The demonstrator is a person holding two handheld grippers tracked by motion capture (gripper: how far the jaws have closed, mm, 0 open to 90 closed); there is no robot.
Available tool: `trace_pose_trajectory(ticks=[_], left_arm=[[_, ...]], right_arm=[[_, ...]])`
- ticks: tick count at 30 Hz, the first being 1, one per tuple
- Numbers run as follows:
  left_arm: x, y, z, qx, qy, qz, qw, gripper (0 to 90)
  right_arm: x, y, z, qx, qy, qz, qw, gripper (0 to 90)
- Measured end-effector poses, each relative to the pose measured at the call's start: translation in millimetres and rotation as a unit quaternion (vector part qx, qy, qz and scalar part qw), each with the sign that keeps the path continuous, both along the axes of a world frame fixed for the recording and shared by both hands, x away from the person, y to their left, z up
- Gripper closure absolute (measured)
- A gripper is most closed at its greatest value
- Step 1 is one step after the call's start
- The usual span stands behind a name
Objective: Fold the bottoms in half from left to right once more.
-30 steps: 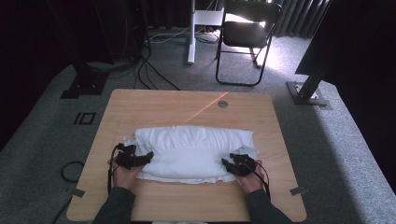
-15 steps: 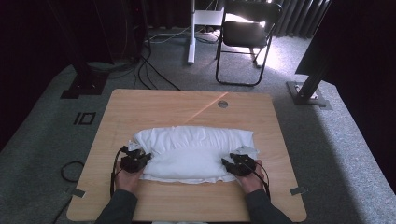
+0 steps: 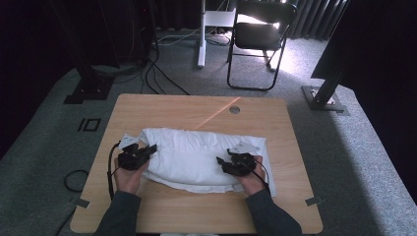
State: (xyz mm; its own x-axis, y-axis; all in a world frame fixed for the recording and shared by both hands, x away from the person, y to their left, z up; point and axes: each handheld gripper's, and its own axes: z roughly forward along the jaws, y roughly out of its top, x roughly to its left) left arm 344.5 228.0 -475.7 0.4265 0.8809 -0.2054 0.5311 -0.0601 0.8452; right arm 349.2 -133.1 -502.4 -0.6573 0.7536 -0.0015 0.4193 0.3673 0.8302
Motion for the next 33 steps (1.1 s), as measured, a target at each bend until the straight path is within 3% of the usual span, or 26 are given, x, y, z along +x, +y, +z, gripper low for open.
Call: trace_pose_trajectory(ticks=[3,6,8,12,13,14,19,22,25,27,29,31,33], left_arm=[[1.8,-2.4,9.7,-0.001,-0.01,-0.005,0.9999,86.8],[1.8,-3.1,23.4,-0.006,-0.027,-0.012,0.9996,86.9],[2.2,-6.7,34.3,-0.011,-0.038,-0.021,0.999,87.0],[2.3,-22.0,55.9,-0.018,-0.062,-0.049,0.9967,87.1],[2.3,-22.0,55.9,-0.018,-0.062,-0.049,0.9967,87.1],[1.8,-31.2,62.3,-0.02,-0.073,-0.066,0.995,87.1],[2.6,-54.0,69.7,-0.027,-0.08,-0.099,0.9915,87.0],[2.9,-64.7,69.6,-0.025,-0.082,-0.112,0.99,87.0],[2.9,-72.3,66.4,-0.017,-0.08,-0.12,0.9894,87.0],[3.2,-74.3,63.9,-0.015,-0.079,-0.123,0.9892,87.0],[3.6,-74.2,62.2,-0.016,-0.077,-0.124,0.9891,86.9],[3.6,-74.3,61.0,-0.017,-0.074,-0.124,0.9894,86.9],[2.8,-74.8,60.4,-0.012,-0.073,-0.125,0.9893,86.9]], right_arm=[[9.5,21.0,-9.1,-0.028,0.009,0.01,0.9995,44.0],[18.8,36.8,-28.3,-0.059,0.041,0.014,0.9973,44.2],[19.3,46.7,-39.6,-0.075,0.033,0.014,0.9966,44.5],[18.1,60.8,-41.5,-0.072,0.03,0.011,0.9969,45.7],[18.1,60.8,-41.5,-0.072,0.03,0.011,0.9969,45.7],[18.4,64.1,-42.0,-0.072,0.029,0.01,0.9969,46.0],[19.4,80.3,-43.9,-0.068,0.022,0.008,0.9974,46.9],[23.5,85.1,-45.1,-0.054,0.025,0.02,0.998,47.2],[30.3,87.9,-44.5,-0.043,0.032,0.047,0.9974,47.0],[31.6,86.4,-40.2,-0.045,0.036,0.064,0.9963,42.9],[26.9,78.3,-31.0,-0.031,0.037,0.076,0.9959,38.4],[17.0,61.1,-19.1,-0.009,0.017,0.073,0.9972,36.4],[10.1,40.9,-13.0,-0.005,0.005,0.055,0.9984,36.1]])
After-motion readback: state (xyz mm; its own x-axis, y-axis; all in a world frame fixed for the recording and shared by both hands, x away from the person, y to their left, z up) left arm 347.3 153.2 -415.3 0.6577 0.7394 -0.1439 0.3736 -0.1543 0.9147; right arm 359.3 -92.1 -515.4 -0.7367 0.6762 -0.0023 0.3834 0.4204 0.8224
